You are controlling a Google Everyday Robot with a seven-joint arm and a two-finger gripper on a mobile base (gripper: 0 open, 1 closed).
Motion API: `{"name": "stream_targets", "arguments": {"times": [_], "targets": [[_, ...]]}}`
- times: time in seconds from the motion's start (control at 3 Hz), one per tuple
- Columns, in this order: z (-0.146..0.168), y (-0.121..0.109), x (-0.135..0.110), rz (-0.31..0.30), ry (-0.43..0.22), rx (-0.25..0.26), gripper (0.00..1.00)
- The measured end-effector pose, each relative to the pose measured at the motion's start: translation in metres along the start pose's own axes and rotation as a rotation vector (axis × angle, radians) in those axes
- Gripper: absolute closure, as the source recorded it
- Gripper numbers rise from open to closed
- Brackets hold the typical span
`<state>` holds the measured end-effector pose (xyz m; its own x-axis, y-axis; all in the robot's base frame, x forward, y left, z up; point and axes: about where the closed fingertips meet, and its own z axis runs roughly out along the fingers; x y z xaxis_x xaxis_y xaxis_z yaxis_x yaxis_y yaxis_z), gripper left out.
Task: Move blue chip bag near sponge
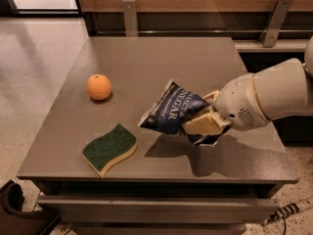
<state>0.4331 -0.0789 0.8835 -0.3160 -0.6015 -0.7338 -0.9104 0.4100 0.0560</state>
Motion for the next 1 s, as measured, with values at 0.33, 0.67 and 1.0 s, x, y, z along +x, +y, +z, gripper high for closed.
{"name": "stream_targets", "arguments": {"times": [0.33,0.67,1.0], "targets": [[0.0001,0.0016,-0.0015,-0.004,0.002,0.000,0.30],[0.0003,0.0031,-0.0029,-0.008,0.003,0.000,0.07],[0.0004,0.0045,-0.0041,-0.011,0.004,0.000,0.00]]}}
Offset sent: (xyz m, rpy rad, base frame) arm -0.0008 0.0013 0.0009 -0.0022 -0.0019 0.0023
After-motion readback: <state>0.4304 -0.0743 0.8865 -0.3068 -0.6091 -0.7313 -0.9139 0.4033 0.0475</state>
